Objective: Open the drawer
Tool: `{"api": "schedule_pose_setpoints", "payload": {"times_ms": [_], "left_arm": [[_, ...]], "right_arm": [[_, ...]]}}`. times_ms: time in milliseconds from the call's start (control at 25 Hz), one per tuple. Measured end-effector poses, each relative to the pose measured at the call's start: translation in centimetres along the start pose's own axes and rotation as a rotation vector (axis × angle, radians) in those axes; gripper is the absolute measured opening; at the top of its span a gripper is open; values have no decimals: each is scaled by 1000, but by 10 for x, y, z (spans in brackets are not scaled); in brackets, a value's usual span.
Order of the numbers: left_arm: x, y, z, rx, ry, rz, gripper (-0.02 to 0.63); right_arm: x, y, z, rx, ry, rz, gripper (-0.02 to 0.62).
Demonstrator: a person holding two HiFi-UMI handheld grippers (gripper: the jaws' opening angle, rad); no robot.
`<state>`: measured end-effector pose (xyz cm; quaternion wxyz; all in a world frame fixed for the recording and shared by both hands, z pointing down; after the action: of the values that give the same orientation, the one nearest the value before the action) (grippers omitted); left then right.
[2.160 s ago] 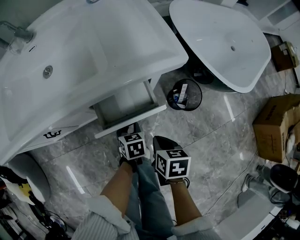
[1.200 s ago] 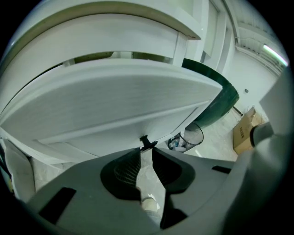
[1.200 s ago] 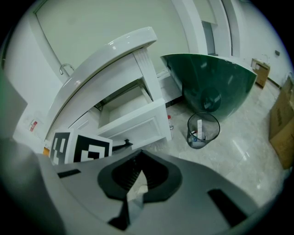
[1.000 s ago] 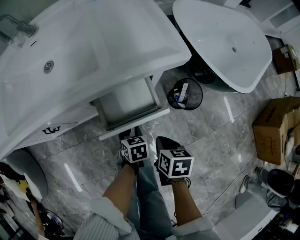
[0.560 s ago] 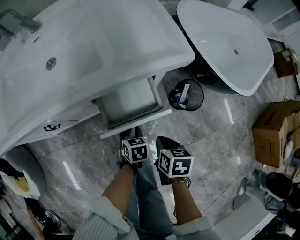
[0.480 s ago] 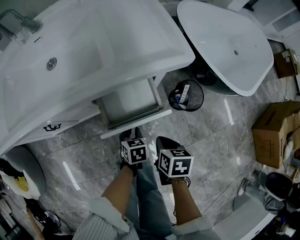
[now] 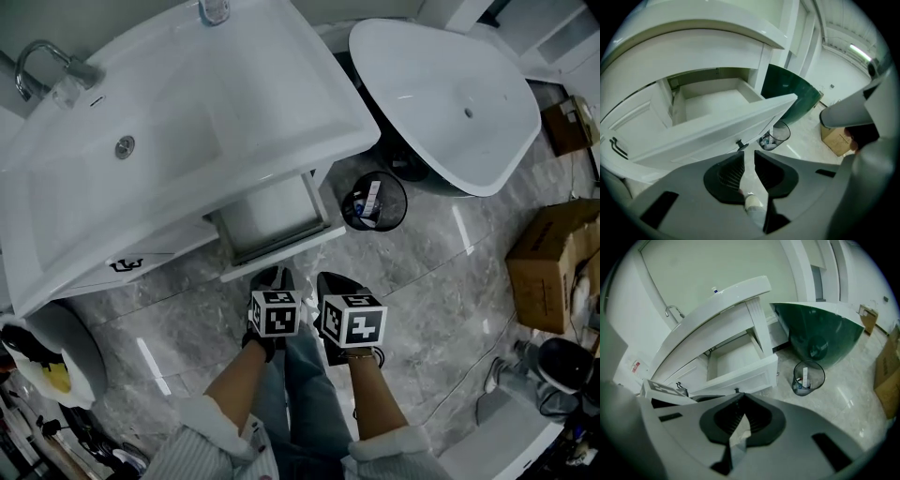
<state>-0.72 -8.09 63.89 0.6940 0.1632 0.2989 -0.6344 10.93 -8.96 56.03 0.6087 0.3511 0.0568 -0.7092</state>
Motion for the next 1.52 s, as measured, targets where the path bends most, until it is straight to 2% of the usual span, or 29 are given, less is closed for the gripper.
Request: {"api": "schedule_pose_setpoints", "payload": {"times_ms": [120, 280, 480, 760, 1040, 1240, 1520], "left_arm": [[9, 8, -16, -47, 3, -18, 78], [39, 10, -33, -89, 55, -32, 77], [81, 2, -60, -102, 128, -42, 74], [107, -6, -108, -130, 186, -78, 74], [139, -16, -152, -150, 267, -112, 74], [169, -24, -185, -189, 336, -165, 74], [205, -28, -240, -250, 432, -139, 63]], "right_arm": [[9, -4, -12, -5, 6, -13, 9], [32, -11, -24, -8, 32, -38, 9], [62, -29, -40, -1, 75, -87, 9], [92, -56, -60, 26, 104, -151, 9], [127, -91, -86, 82, 180, -187, 9], [153, -115, -106, 138, 254, -197, 9], [180, -145, -145, 227, 346, -239, 9]]}}
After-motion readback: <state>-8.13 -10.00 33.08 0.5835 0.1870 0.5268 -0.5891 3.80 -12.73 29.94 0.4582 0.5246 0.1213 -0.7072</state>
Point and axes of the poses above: the fingertips, and each gripper's own axes: z forward along the fingers, y to its right, x out of its top, the point moved 5 cm from there along -z, backward along the fingers, and after that the axes turned 7 degrees about y, right-handed, at the moved point
